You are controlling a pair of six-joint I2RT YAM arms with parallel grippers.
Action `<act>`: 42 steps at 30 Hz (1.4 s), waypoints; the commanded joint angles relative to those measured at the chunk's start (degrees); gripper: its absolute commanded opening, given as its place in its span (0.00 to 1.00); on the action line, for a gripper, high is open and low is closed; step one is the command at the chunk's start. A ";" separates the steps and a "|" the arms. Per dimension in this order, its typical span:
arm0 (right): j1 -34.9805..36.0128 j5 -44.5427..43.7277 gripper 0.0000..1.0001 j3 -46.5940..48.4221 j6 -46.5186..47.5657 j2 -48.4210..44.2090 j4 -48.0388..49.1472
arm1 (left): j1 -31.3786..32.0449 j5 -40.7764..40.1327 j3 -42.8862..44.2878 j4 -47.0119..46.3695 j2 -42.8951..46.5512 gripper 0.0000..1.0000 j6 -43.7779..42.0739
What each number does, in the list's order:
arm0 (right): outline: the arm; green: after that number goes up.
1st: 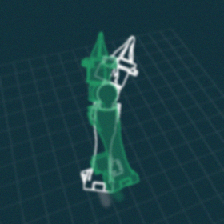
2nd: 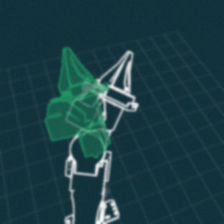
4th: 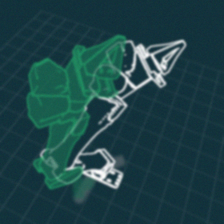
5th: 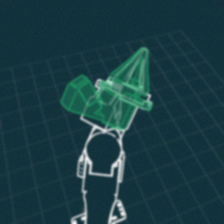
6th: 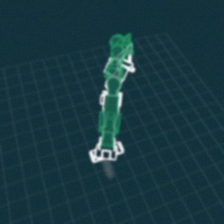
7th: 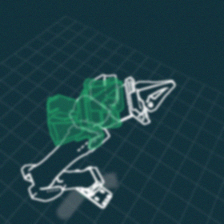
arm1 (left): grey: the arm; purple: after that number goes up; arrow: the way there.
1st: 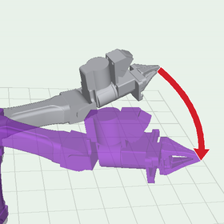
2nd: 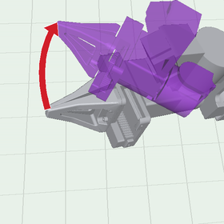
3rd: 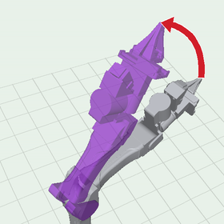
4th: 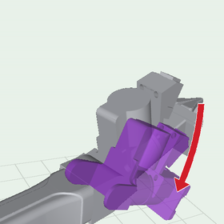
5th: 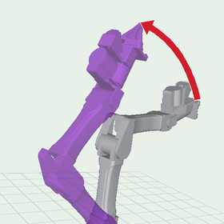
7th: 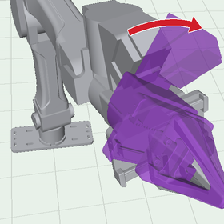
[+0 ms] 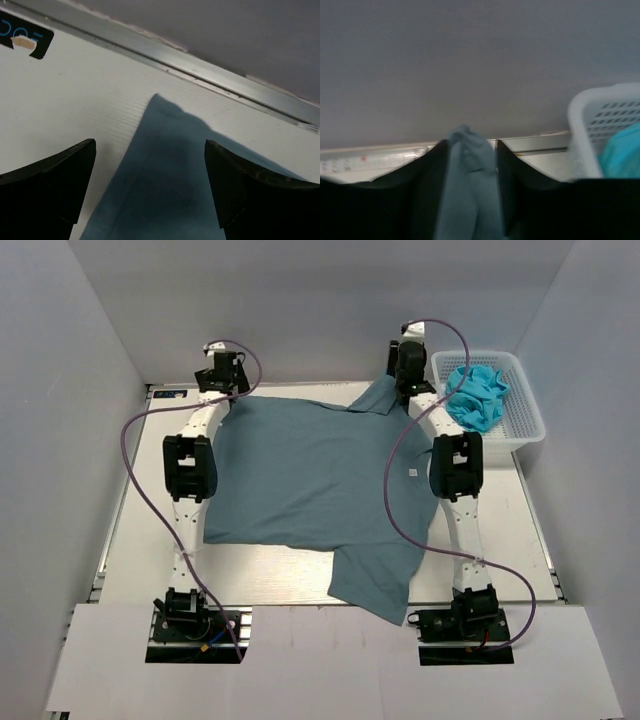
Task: Fold and stack the t-shirts
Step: Flatten out the tshirt, then grap the side of the flattened tshirt closest away from the robot with both arms
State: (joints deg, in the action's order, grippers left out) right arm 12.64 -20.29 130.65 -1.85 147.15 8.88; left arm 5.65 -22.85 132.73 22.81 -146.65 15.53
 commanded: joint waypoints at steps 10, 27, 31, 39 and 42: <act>2.56 14.48 0.90 -13.39 -4.73 -26.62 -13.87 | -3.37 3.78 -6.07 9.17 18.75 1.00 4.60; 2.74 12.39 0.90 -55.42 -22.50 -46.70 -36.39 | 1.12 18.37 -43.43 10.59 31.17 1.00 9.08; 2.04 10.54 0.90 -48.67 -22.15 -38.89 -37.27 | 1.12 17.14 -40.70 12.78 27.39 1.00 10.40; -0.07 11.24 0.90 -30.75 -21.10 -18.58 -43.33 | -0.46 15.73 -41.85 13.32 24.83 1.00 12.68; -0.86 10.45 0.90 -23.35 -20.22 -13.31 -44.65 | -0.46 15.73 -39.83 14.54 21.85 1.00 15.65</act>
State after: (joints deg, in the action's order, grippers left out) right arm 12.97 -9.15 102.91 -23.09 129.01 -33.85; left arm 5.72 -6.33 91.09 36.01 -121.47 28.14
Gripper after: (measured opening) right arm 0.902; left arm 0.996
